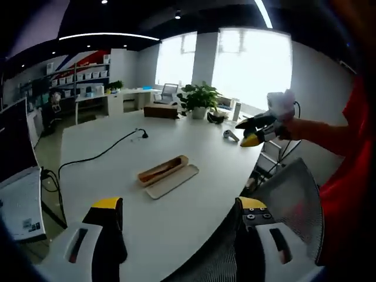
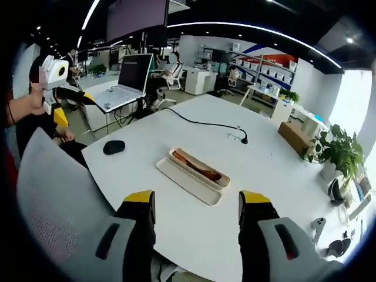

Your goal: Arrange the utensils inside the cutlery case until each visible utensil rests in its matching compartment.

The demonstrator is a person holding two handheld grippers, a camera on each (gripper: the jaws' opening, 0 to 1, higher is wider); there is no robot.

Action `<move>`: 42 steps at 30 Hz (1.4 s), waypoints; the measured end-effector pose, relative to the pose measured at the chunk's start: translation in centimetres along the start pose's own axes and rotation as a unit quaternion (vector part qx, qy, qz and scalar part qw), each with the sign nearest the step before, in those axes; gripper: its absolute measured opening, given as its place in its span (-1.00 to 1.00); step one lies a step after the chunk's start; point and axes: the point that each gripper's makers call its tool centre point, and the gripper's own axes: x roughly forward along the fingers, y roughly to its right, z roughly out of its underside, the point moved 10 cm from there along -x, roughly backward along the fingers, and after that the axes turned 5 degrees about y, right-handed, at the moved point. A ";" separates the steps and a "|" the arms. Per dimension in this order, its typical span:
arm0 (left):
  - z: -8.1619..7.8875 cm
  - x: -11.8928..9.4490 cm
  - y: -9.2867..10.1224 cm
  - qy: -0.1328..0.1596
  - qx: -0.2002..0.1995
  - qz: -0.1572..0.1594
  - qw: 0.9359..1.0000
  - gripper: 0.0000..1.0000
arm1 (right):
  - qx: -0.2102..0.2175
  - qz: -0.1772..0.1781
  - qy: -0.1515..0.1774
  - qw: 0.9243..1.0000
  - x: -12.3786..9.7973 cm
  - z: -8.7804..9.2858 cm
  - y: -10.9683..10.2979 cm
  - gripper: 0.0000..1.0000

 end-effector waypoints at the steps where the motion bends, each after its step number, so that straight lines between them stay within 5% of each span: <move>1: 0.1 0.6 0.0 -0.001 0.007 -0.003 1.000 0.59 | -0.012 0.003 -0.002 1.000 0.3 0.2 0.3 0.05; 4: 0.3 1.9 -0.1 -0.002 -0.001 -0.012 1.000 0.57 | -0.015 -0.006 -0.026 1.000 0.9 1.3 1.0 0.02; 6: 0.5 2.6 0.0 0.001 -0.029 -0.013 0.999 0.57 | 0.003 -0.019 -0.013 1.000 1.2 1.8 1.2 0.02; 17: 1.4 5.6 -1.0 -0.011 0.002 -0.002 1.000 0.52 | -0.016 -0.044 -0.015 0.999 3.5 2.8 1.5 0.04; 30: 2.0 8.0 -2.6 -0.052 0.011 0.001 0.999 0.45 | 0.002 -0.004 -0.040 0.999 3.0 4.1 3.7 -0.11; 42: 2.4 11.1 -2.9 -0.051 0.002 0.019 0.999 0.45 | -0.020 -0.051 -0.060 0.997 5.1 5.2 4.2 -0.06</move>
